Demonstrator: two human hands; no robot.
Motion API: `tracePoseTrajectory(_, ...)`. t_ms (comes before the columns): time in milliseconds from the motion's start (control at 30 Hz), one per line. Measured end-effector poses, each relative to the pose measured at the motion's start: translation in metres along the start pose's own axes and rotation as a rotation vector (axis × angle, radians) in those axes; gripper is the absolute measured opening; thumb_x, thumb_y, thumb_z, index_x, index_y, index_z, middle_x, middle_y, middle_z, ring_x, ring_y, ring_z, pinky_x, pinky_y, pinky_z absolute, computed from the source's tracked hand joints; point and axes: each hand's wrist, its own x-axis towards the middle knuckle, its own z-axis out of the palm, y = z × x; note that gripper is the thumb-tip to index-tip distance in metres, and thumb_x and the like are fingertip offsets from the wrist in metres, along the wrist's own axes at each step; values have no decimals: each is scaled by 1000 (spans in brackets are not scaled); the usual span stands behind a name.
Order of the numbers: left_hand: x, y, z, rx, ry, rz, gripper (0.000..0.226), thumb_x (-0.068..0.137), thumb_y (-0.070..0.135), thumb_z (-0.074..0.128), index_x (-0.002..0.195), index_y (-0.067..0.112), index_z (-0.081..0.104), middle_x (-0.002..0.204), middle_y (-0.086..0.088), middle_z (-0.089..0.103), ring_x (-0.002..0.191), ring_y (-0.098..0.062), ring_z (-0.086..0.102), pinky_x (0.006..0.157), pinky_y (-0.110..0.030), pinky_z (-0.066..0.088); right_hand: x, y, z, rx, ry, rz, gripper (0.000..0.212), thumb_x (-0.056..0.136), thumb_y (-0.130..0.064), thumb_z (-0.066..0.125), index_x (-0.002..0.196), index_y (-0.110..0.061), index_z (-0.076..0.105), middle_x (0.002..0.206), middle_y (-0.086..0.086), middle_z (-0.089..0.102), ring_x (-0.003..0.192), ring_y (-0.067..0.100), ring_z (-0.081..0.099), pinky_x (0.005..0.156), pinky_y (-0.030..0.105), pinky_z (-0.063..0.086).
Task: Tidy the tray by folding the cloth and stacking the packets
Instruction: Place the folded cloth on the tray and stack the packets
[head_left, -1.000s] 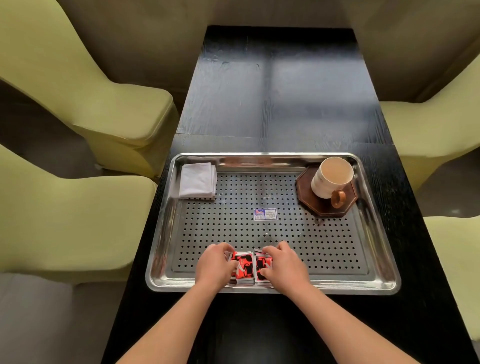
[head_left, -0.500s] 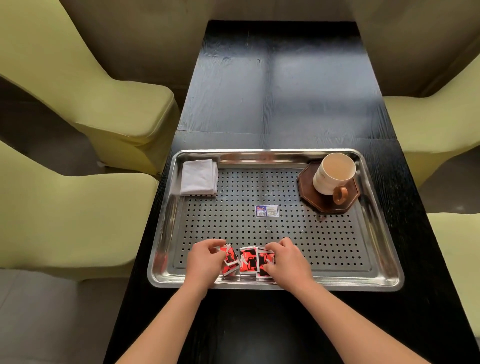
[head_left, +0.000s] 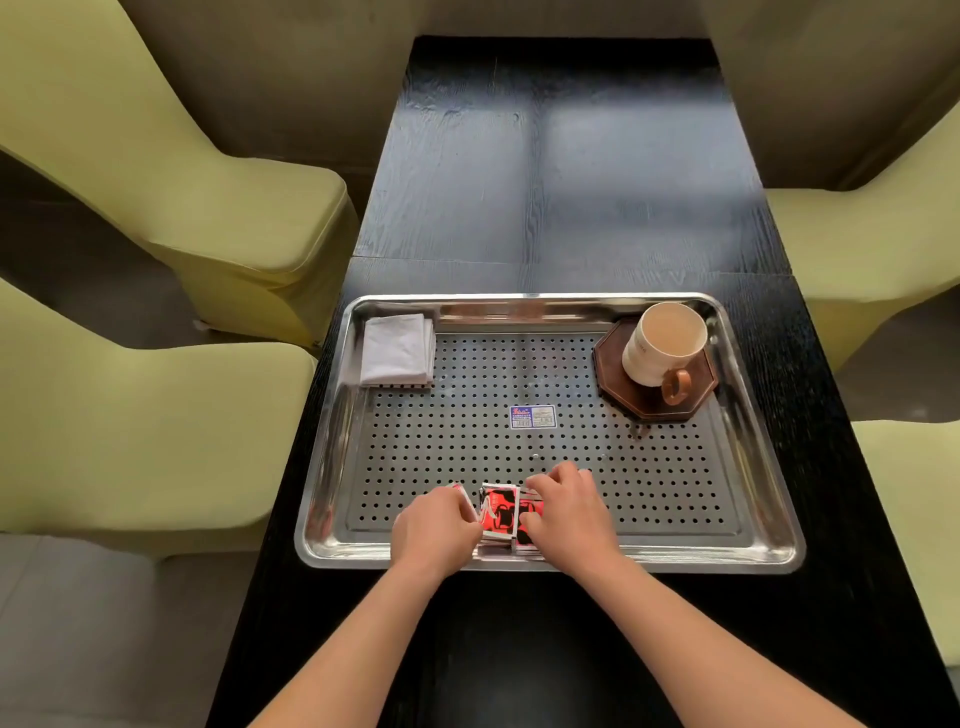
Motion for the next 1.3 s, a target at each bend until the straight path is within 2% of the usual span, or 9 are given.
tracePoseTrajectory(67, 5, -3, -2, 35, 33, -3, 10, 77, 25, 60, 68, 29, 61, 69, 13, 62, 76, -17, 59, 66, -30, 41, 3, -9, 0, -1, 16, -38, 35, 90, -42, 62, 122, -27, 62, 117, -3, 49, 114, 19, 42, 86, 36, 49)
tracePoseTrajectory(100, 8, -6, -3, 38, 56, -1, 8, 78, 25, 59, 75, 29, 64, 75, 11, 65, 79, -18, 59, 67, -30, 41, 5, -14, 0, -2, 12, -52, 37, 90, -46, 61, 121, -26, 61, 118, -3, 50, 114, 20, 42, 89, 37, 48)
tracePoseTrajectory(200, 20, -12, -3, 17, 98, -29, 28, 84, 21, 54, 109, 19, 65, 106, -3, 68, 94, -22, 61, 72, -31, 40, 12, -22, 0, -66, -6, -99, 43, 88, -54, 62, 120, -26, 59, 117, 0, 49, 112, 22, 40, 92, 37, 44)
tracePoseTrajectory(300, 27, -12, 0, -121, 82, -91, 37, 86, 18, 54, 122, 13, 63, 119, -7, 66, 106, -23, 60, 79, -30, 40, 15, -25, 1, -141, 5, -150, 40, 85, -51, 68, 117, -27, 63, 112, -1, 47, 110, 23, 39, 93, 35, 42)
tracePoseTrajectory(467, 28, -14, 5, -60, 70, -18, 41, 88, 11, 54, 128, 17, 60, 119, -6, 53, 96, -22, 56, 79, -31, 44, 16, -22, 5, -152, 8, -188, 35, 83, -49, 71, 110, -26, 65, 110, -2, 46, 109, 22, 38, 92, 34, 40)
tracePoseTrajectory(567, 28, -14, 10, 10, 27, 75, 45, 90, 9, 55, 134, 17, 59, 116, -4, 47, 103, -22, 56, 90, -33, 48, 17, -23, 5, -179, -46, -218, 33, 85, -45, 68, 110, -24, 64, 114, -1, 46, 112, 24, 37, 96, 37, 38)
tracePoseTrajectory(867, 31, -17, 9, -147, 53, 63, 43, 88, 1, 50, 126, 14, 66, 118, -5, 55, 102, -20, 57, 90, -27, 42, 23, -26, 0, -172, -143, -322, 26, 84, -28, 65, 108, -25, 56, 111, -6, 60, 114, 23, 39, 95, 39, 34)
tracePoseTrajectory(1133, 25, -16, 12, -237, 51, 47, 47, 88, 0, 50, 130, 15, 63, 125, -5, 56, 105, -16, 57, 91, -24, 41, 24, -33, 5, -31, -171, -190, 31, 80, -28, 68, 109, -28, 56, 110, -5, 62, 111, 22, 41, 91, 39, 33)
tracePoseTrajectory(1300, 28, -15, 15, -261, 49, 57, 49, 85, 3, 52, 132, 16, 62, 126, -5, 59, 109, -17, 59, 95, -27, 45, 18, -27, 9, -47, -135, -220, 42, 84, -37, 65, 125, -33, 58, 118, -7, 58, 118, 21, 39, 98, 38, 31)
